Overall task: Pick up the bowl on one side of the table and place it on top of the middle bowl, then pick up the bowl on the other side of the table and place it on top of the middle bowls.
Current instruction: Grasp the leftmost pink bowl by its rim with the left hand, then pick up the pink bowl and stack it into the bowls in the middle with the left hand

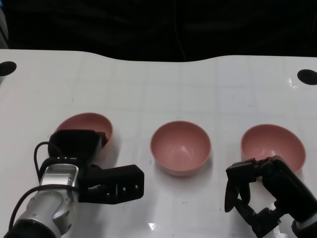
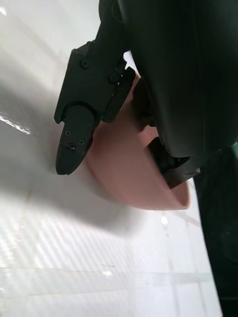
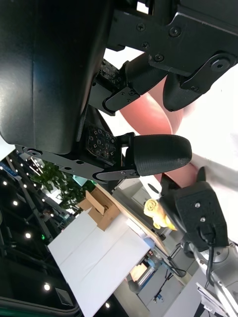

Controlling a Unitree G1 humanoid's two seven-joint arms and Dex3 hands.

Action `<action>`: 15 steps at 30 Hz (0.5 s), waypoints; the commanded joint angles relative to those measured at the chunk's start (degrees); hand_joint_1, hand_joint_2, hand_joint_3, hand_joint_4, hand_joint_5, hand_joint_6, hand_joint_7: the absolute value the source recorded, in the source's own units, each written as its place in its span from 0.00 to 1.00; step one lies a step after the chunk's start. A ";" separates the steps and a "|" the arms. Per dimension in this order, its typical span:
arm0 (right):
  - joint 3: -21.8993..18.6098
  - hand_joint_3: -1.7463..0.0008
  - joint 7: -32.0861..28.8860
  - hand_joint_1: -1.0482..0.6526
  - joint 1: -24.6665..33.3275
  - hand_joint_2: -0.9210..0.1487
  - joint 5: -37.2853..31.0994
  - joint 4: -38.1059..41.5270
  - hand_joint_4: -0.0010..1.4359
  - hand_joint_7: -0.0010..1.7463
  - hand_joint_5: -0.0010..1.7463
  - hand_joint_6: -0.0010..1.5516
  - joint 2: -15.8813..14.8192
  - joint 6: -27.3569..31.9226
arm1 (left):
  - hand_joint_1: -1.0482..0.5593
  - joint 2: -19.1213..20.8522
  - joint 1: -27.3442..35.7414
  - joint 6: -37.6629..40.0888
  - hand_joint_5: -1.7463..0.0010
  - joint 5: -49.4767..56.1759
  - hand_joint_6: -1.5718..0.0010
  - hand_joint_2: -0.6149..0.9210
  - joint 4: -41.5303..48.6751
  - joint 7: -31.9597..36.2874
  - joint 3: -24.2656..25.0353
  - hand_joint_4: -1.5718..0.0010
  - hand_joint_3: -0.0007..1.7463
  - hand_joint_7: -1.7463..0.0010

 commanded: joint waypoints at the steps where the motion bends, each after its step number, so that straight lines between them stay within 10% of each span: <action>1: -0.16 0.00 -0.51 0.72 0.21 0.97 0.11 -0.60 0.75 0.69 0.95 0.69 -0.34 0.12 | 0.46 1.59 -0.09 -4.56 0.33 -1.84 0.21 0.97 3.12 6.79 0.29 0.44 0.01 0.96; 2: -0.13 0.00 -0.48 0.72 0.26 0.97 0.11 -0.68 0.75 0.69 0.95 0.69 -0.34 0.28 | 0.47 1.77 -0.12 -6.01 0.17 -1.84 0.20 0.98 3.77 10.19 0.13 0.46 0.04 0.95; 5: -0.05 0.00 -0.43 0.71 0.34 0.97 0.13 -0.84 0.75 0.69 0.95 0.69 -0.35 0.47 | 0.49 2.32 -0.27 -7.75 0.02 -1.75 0.44 1.00 3.93 14.56 -0.44 0.48 0.13 0.44; 15: 0.00 0.00 -0.91 0.69 0.40 0.97 -0.40 -0.88 0.76 0.69 0.94 0.69 -0.31 0.40 | 0.52 5.90 0.42 -14.70 0.00 -1.85 0.58 0.94 -9.15 19.69 0.35 0.48 0.18 0.06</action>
